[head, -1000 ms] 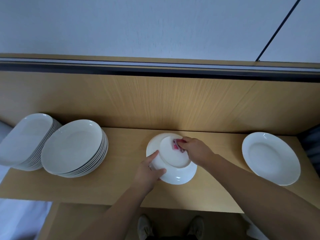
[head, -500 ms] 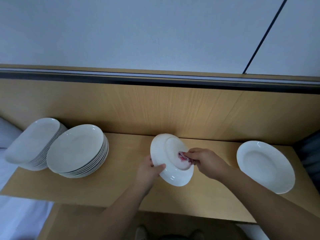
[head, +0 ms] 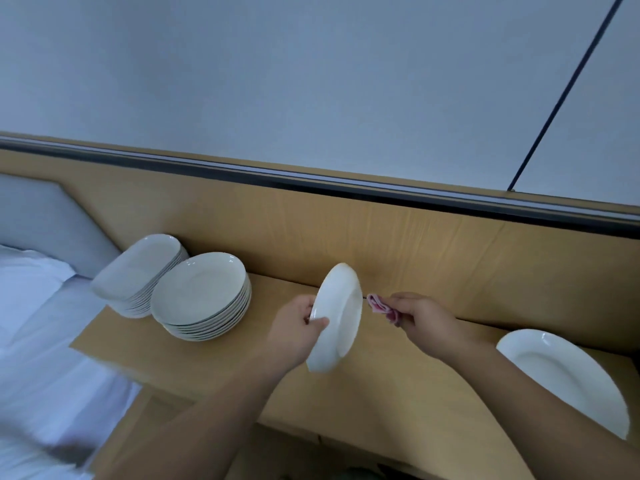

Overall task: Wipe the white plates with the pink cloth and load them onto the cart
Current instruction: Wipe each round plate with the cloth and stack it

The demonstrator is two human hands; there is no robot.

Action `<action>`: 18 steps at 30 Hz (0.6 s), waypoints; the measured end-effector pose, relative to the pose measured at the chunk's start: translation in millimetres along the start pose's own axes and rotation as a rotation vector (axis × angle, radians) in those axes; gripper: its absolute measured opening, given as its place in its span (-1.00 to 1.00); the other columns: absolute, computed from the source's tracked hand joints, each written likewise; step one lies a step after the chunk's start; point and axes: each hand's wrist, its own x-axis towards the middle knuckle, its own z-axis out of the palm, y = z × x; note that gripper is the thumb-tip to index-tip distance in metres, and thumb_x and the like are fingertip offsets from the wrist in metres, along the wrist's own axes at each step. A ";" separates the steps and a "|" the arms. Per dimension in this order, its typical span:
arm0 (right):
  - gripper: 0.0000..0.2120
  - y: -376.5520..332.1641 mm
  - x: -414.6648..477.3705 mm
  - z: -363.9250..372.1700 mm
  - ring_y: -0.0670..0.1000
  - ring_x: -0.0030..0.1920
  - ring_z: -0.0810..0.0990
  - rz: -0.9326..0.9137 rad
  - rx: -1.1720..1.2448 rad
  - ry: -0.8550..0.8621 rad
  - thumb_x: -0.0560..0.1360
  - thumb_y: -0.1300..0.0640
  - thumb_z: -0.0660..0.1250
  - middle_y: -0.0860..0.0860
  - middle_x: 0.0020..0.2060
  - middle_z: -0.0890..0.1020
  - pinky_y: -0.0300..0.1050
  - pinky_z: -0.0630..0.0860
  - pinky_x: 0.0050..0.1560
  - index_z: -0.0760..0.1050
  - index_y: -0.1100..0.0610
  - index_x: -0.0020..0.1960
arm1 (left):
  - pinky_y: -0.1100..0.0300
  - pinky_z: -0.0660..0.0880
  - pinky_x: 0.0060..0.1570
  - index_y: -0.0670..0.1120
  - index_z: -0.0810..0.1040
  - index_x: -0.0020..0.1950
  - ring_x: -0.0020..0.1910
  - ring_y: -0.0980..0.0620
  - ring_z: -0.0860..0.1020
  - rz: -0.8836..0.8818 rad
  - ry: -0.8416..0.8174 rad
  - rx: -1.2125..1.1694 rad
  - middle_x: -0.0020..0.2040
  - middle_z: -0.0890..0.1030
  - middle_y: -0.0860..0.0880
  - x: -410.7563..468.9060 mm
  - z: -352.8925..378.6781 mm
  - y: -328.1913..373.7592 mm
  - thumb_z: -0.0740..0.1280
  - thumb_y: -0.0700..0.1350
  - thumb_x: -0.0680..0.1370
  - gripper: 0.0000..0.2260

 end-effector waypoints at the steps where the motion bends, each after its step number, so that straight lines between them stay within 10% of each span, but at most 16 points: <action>1: -0.54 -2.8 4.3 1.1 -0.10 -0.20 0.51 -0.006 0.006 0.002 0.47 0.46 0.23 -0.08 -0.20 0.57 -0.07 0.52 -0.10 0.60 0.03 0.20 | 0.03 0.57 0.00 0.02 0.51 0.18 0.00 0.10 0.58 0.028 0.034 0.067 0.02 0.61 0.12 -2.0 -7.6 0.5 0.34 -0.08 0.52 -0.76; 18: -0.54 -73.7 74.6 40.8 -0.09 -0.16 0.53 -0.118 0.040 -0.092 0.50 0.44 0.18 -0.17 -0.20 0.55 -0.34 0.42 -0.09 0.59 0.01 0.21 | 0.03 0.51 -0.14 -0.10 0.56 0.21 -0.07 -0.14 0.63 0.306 0.359 0.757 0.00 0.67 -0.06 -12.3 -149.5 -55.0 0.31 -0.20 0.55 -0.76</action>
